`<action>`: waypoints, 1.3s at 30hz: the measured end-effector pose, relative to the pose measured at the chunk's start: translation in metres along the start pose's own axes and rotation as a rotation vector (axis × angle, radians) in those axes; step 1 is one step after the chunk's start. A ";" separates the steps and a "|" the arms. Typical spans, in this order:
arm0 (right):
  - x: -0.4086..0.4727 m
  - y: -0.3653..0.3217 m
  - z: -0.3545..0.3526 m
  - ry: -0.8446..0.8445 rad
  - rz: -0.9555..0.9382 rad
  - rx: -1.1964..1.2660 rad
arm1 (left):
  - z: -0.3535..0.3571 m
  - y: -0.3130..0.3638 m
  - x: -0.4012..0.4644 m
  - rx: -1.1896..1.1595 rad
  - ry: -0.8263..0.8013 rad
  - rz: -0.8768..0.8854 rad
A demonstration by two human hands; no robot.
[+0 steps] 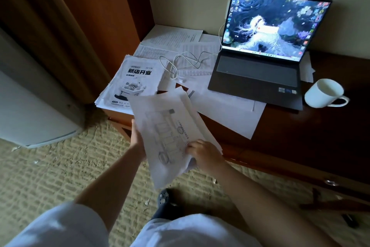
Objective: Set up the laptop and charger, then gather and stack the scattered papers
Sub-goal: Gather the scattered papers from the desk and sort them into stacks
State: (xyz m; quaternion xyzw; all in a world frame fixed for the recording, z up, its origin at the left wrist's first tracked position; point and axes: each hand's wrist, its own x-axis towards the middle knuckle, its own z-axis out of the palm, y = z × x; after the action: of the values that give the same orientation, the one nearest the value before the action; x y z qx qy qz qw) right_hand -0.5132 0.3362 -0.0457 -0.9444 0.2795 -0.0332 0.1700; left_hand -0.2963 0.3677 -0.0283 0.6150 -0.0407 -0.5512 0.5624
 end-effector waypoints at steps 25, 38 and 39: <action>0.052 0.092 -0.037 -0.175 0.593 -0.429 | -0.010 -0.005 0.018 0.570 0.474 0.183; 0.078 0.110 -0.048 -0.419 0.593 -0.309 | 0.008 -0.010 0.020 0.537 0.428 0.167; 0.078 0.111 -0.047 -0.412 0.569 -0.374 | 0.009 -0.011 0.020 0.534 0.430 0.171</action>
State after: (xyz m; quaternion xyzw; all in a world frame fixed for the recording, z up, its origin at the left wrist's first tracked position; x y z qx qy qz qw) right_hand -0.5119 0.1925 -0.0412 -0.8308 0.4913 0.2569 0.0498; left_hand -0.3009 0.3524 -0.0469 0.8367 -0.1155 -0.3301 0.4215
